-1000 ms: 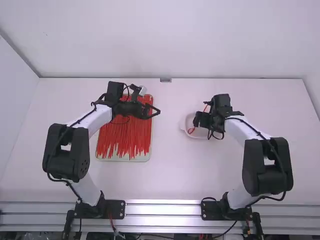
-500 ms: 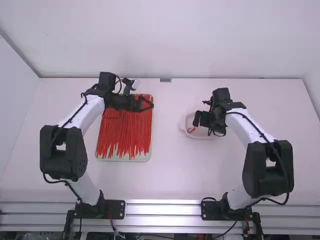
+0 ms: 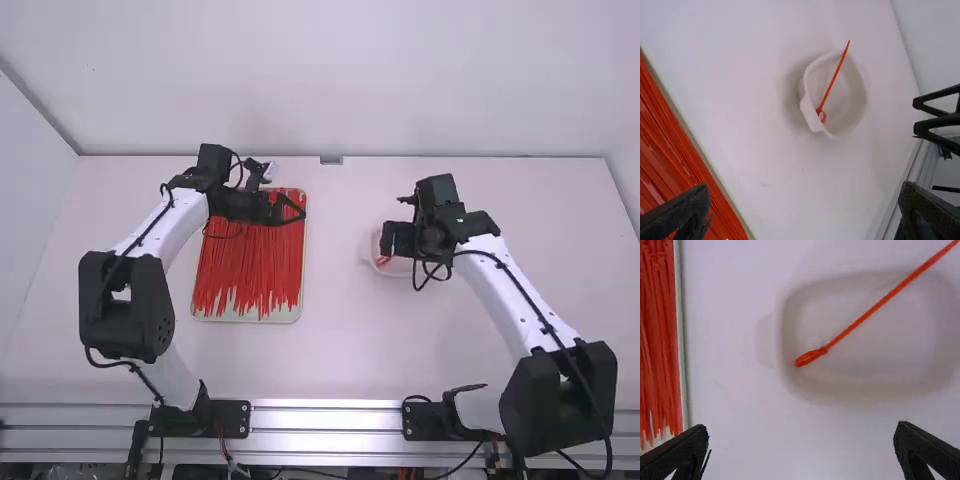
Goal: Fasten the cable tie
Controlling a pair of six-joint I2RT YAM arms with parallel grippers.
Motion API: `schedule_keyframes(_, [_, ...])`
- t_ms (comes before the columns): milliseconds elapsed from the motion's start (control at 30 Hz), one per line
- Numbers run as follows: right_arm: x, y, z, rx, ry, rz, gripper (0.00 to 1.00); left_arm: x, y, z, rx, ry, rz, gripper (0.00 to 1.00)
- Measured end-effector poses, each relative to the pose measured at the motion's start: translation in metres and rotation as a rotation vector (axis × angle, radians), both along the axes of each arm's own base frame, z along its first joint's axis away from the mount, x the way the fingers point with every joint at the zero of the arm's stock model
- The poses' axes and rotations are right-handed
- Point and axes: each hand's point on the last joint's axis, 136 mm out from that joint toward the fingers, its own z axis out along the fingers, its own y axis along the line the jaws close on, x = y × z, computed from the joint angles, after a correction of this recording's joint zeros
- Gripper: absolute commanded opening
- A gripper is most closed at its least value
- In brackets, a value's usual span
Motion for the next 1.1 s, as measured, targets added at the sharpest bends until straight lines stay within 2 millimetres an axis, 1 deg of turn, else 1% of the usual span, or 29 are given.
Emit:
schedule_keyframes(100, [0.006,-0.005,0.002,-0.009,-0.025,-0.012,0.95,0.005,0.004,0.002,0.009,-0.021,0.015,0.95])
schedule_keyframes(200, [0.011,-0.020,0.007,-0.031,-0.075,-0.040,0.91,0.008,0.015,0.009,0.024,-0.061,0.055,0.92])
schedule_keyframes(267, [0.013,-0.034,0.012,-0.052,-0.119,-0.063,0.88,0.008,0.023,0.017,0.035,-0.090,0.089,0.89])
schedule_keyframes(400, [0.013,-0.057,0.018,-0.087,-0.186,-0.093,0.83,0.007,0.031,0.026,0.064,-0.151,0.126,0.83])
schedule_keyframes(433, [0.013,-0.059,0.018,-0.090,-0.189,-0.094,0.82,0.007,0.031,0.026,0.068,-0.156,0.130,0.83])
schedule_keyframes(567, [0.012,-0.085,0.022,-0.128,-0.268,-0.117,0.74,0.004,0.039,0.026,0.110,-0.209,0.170,0.75])
schedule_keyframes(667, [0.009,-0.098,0.024,-0.158,-0.325,-0.117,0.68,0.001,0.045,0.026,0.143,-0.253,0.199,0.70])
schedule_keyframes(767, [0.005,-0.099,0.028,-0.177,-0.387,-0.096,0.61,-0.002,0.051,0.029,0.175,-0.304,0.232,0.64])
schedule_keyframes(900, [-0.001,-0.099,0.036,-0.186,-0.488,-0.083,0.52,-0.006,0.062,0.040,0.221,-0.401,0.291,0.56])
schedule_keyframes(1100, [-0.012,-0.099,0.044,-0.189,-0.645,-0.089,0.37,-0.016,0.082,0.052,0.296,-0.545,0.403,0.41])
